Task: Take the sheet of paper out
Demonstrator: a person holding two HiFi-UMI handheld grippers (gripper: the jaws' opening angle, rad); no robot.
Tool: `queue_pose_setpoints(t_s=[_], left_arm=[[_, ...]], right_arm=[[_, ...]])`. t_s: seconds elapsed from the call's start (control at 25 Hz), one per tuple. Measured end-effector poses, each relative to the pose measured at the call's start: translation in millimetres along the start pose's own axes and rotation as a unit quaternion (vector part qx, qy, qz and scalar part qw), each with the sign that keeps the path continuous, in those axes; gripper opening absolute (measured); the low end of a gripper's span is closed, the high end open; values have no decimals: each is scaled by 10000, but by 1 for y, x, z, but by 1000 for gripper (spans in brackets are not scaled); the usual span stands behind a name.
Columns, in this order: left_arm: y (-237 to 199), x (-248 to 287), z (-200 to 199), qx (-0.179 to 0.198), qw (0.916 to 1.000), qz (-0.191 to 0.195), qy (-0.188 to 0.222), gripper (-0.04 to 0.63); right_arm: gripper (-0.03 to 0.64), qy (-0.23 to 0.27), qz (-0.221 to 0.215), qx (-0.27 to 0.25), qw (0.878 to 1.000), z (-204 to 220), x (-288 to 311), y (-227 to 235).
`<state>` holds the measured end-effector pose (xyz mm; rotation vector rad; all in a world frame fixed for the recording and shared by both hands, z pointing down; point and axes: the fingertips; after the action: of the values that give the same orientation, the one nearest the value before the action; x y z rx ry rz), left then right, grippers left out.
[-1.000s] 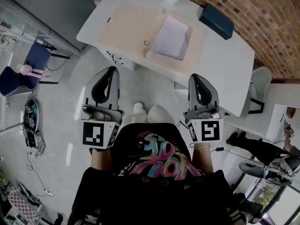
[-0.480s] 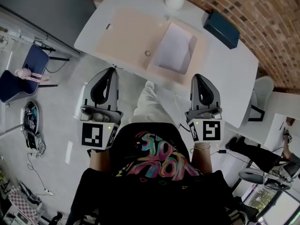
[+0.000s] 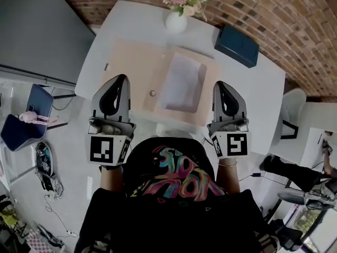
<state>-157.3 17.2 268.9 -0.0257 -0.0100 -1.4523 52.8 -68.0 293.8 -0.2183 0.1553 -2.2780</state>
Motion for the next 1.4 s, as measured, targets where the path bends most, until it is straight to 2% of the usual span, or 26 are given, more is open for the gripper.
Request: queue_pose_setpoints(t_s=[0.2,0.32,0.64,0.84,1.0,1.12,1.24,1.4], left_arm=[[-4,50,-7,26,9998,145,96,28],[-6,71,-6,37,9996,287,21,28],[-15,115,-1,-18,9965,821,-129,28],[-11,134,9,-82,9918,1254,-247,28],[-6,142,21,-161,9880,1489,-379,28],[-2,144,34,-247,9848,1604,-627,28],[3,147,49,-419,9803,1719,-879,28],[13,154,65,-762,9718,1999,-995,29]], right_arm=[[17,-3,173,24,9998,0,26,34],[17,-55,314,89,9995,1,36,48],[17,-244,746,142,9968,6,52,62],[17,-396,1086,195,9931,10,48,68],[17,-507,1175,230,9915,17,46,66],[17,-549,1196,243,9910,21,44,63],[17,-581,1229,249,9904,24,44,62],[17,-466,1365,375,9888,23,43,64]])
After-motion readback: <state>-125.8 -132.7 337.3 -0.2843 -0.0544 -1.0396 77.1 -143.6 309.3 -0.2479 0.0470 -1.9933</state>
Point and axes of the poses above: the fingertips, and each gripper's own axes: x forward along the fingers, y to its right, z out of its underside, and after that the axes turned 5 degrees about z, right-handed
